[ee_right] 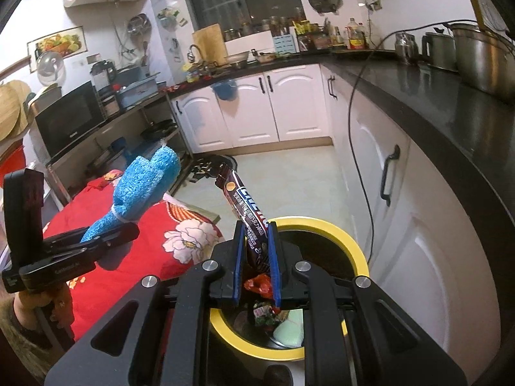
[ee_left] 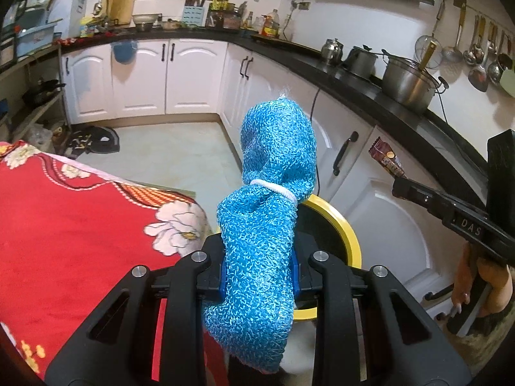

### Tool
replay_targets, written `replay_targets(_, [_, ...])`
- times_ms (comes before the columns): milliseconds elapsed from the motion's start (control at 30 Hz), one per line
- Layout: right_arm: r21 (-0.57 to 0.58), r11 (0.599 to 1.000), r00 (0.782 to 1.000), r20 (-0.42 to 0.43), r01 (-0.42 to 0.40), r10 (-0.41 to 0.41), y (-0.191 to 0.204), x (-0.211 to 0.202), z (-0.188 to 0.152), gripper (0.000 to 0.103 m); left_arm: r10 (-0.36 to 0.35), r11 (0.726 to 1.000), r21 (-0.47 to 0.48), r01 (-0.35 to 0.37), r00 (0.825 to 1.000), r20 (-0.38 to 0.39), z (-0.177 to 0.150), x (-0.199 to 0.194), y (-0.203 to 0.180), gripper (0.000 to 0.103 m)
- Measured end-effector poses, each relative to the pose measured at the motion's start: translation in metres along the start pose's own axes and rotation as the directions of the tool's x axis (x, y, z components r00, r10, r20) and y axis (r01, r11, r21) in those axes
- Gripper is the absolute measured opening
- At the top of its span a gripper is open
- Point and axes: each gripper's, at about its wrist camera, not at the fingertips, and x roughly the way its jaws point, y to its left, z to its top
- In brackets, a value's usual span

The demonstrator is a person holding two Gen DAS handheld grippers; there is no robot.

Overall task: Collect trash
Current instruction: 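Carry the blue sponge with the left tool while the right tool carries the chocolate bar over the bin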

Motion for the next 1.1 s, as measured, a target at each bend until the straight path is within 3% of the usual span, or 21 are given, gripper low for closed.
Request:
replay_targets(400, [-0.041,0.996,0.996,-0.048,0.074,-0.076,-0.002,0.016,-0.016,0.014,-0.020,1.000,0.012,0.021,0.997,-0.074,-0.010,0.040,-0.006,0.020])
replay_targets(1100, [-0.046,0.995,0.985,-0.146,0.086,-0.092,-0.005,0.054,-0.039,0.016,-0.020,1.000,0.004,0.021,0.985,-0.170,-0.032,0.076,-0.001,0.021])
